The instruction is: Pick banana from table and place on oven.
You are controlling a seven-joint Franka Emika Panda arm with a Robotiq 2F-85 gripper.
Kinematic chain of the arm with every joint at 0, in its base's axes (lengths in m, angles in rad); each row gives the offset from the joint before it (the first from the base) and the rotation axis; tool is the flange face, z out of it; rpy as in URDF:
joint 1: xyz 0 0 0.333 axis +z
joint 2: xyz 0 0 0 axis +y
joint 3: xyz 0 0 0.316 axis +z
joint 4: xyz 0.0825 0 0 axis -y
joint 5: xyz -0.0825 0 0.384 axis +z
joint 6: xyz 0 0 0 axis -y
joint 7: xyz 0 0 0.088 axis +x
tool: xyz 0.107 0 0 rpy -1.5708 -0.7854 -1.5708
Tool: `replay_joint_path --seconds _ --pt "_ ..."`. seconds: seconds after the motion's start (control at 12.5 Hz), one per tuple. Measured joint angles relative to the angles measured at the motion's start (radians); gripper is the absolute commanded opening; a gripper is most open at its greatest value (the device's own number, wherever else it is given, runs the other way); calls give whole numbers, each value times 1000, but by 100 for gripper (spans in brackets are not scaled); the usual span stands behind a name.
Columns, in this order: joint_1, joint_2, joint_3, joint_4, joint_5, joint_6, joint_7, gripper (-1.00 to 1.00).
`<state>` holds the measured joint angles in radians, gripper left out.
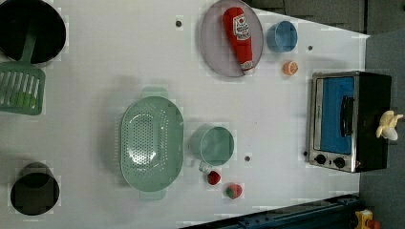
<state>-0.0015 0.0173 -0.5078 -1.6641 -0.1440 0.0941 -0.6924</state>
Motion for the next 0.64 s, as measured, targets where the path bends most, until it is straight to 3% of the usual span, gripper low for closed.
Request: replay_joint_path --seconds 0.24,0.4,0.64 --pt "34 -129 146 48 14 -181 259 100" --pt "35 -153 265 69 22 -194 431 100" --pt "75 -157 351 60 43 -196 656 100"
